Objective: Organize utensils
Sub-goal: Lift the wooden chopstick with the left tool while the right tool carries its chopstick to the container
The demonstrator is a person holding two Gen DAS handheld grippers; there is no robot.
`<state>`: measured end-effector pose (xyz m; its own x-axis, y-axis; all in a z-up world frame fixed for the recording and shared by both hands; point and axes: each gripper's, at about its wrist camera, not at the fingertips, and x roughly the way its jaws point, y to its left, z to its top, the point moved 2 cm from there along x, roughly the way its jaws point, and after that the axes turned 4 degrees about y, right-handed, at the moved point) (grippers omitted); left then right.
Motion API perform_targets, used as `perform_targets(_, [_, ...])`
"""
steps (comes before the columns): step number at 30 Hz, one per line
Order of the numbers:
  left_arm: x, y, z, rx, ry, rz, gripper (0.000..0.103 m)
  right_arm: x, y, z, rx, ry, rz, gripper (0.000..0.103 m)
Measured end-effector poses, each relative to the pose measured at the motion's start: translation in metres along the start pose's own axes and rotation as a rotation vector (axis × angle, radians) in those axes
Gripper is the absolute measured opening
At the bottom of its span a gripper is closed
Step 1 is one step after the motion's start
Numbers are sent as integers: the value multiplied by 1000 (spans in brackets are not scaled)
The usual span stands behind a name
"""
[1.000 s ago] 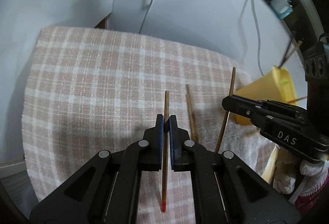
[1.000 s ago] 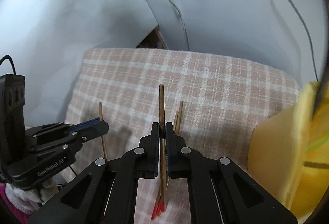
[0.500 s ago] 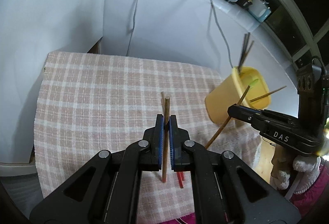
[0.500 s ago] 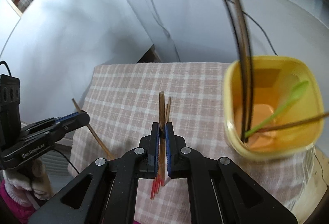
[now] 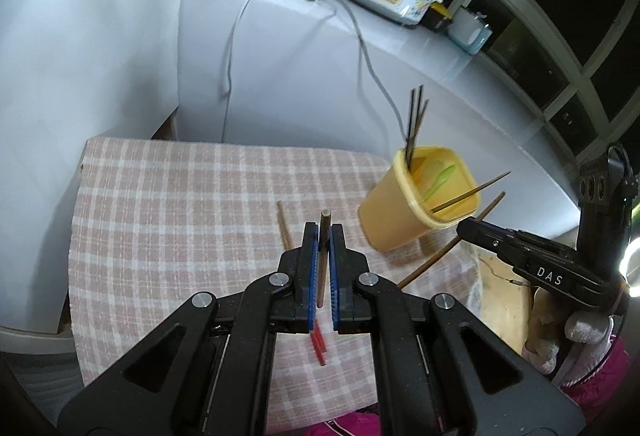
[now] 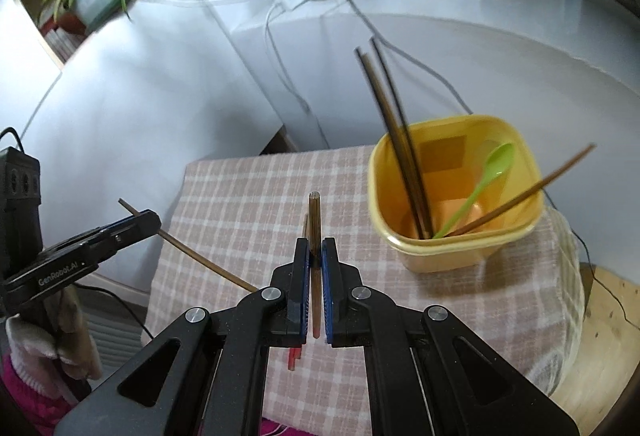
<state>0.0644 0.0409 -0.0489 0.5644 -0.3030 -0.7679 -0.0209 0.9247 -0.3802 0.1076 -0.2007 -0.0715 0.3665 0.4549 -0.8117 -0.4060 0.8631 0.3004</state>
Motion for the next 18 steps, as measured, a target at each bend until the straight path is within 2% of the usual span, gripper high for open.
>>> perform_targets(18, [-40,-66,48,113,-102,-162,3,-105,-44,10,137,-226,-10,4])
